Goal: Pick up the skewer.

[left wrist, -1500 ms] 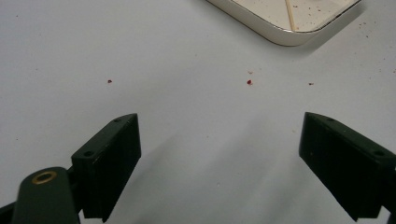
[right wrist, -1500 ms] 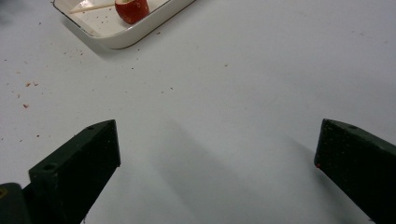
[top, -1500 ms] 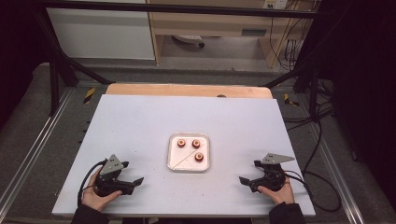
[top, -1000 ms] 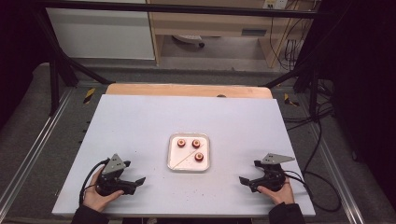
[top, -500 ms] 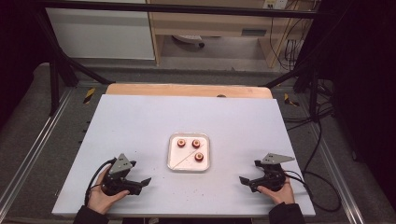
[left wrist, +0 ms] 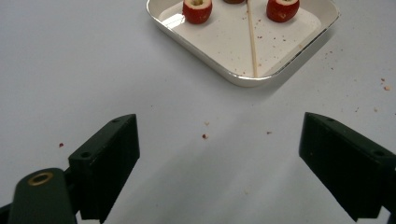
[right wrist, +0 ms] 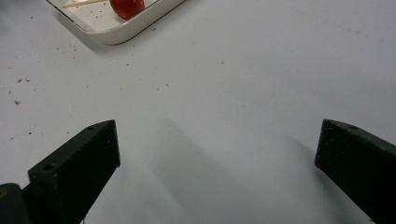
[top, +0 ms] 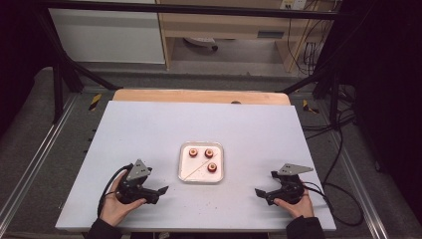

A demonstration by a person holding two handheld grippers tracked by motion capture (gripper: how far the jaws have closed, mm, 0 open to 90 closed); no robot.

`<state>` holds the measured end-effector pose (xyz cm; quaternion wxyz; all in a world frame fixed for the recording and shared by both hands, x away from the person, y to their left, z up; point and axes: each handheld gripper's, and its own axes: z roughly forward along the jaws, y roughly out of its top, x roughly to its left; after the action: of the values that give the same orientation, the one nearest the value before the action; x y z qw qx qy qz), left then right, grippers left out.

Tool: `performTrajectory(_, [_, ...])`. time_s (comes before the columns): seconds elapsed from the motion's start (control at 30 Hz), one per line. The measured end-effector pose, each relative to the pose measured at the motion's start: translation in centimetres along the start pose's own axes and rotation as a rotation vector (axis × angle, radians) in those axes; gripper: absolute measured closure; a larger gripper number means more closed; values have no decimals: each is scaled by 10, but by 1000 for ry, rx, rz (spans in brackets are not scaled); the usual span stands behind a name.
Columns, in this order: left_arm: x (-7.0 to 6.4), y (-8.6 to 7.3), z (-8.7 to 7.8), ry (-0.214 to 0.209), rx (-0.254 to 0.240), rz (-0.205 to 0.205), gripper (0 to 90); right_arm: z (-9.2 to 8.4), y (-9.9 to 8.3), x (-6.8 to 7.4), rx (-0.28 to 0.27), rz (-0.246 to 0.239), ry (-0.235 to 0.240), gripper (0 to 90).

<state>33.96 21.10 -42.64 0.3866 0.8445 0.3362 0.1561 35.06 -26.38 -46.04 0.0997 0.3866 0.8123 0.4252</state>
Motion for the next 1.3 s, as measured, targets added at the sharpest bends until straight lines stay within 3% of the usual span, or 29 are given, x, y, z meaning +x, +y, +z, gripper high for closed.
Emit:
performTrajectory(0.2, [-6, 12, 5, -2, -1, 18, 123, 0, 0, 0, 3, -2, -2, 7])
performTrajectory(0.7, [-11, 38, 22, 12, 17, 5, 129, 1, 0, 1, 12, -8, -4, 7])
performTrajectory(1.3, [-23, 66, 55, 8, 58, 15, 177, 2, 0, 1, 16, -11, -3, 7])
